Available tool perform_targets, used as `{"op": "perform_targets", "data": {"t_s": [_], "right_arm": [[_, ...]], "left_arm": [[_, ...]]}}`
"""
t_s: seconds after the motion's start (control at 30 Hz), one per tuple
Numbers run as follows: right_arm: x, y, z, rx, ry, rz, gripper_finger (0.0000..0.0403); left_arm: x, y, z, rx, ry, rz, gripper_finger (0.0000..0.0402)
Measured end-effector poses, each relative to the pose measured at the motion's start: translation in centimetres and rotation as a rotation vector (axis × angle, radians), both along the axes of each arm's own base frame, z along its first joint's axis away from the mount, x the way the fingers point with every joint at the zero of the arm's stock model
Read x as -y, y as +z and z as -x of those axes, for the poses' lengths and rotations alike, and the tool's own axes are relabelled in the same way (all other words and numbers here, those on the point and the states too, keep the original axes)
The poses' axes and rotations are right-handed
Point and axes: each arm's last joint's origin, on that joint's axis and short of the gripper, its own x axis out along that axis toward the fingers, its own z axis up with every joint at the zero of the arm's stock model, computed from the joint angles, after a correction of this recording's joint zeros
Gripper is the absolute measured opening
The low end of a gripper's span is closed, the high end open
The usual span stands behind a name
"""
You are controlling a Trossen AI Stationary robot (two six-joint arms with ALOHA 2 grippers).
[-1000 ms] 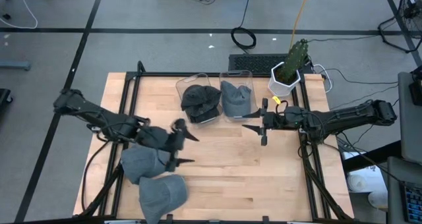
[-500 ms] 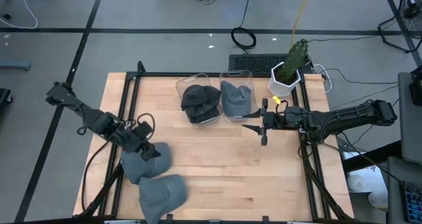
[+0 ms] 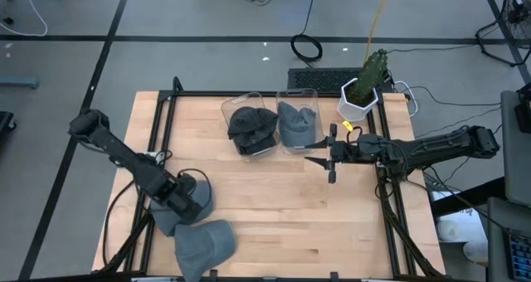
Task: Pick & Place hat
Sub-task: Put the top gray cap into the right transparent bin
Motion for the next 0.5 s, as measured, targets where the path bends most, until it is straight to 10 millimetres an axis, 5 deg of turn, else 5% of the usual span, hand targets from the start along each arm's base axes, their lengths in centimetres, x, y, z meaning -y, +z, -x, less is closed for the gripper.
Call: {"op": "perform_targets", "data": {"t_s": [0.2, 0.33, 0.5], "right_arm": [[0.0, 0.0, 0.0, 0.000, 0.000, 0.002, 0.0140], [0.0, 0.0, 0.0, 0.000, 0.000, 0.000, 0.0139], [0.0, 0.0, 0.0, -0.001, 0.000, 0.002, 0.0139]], "left_arm": [[1.2, 3.2, -1.4, 0.002, 0.046, 0.032, 0.0365], [1.9, 5.9, -1.8, -0.010, 0.235, 0.122, 0.0365], [2.6, 4.9, -0.7, -0.190, 0.430, 0.161, 0.0365]]}}
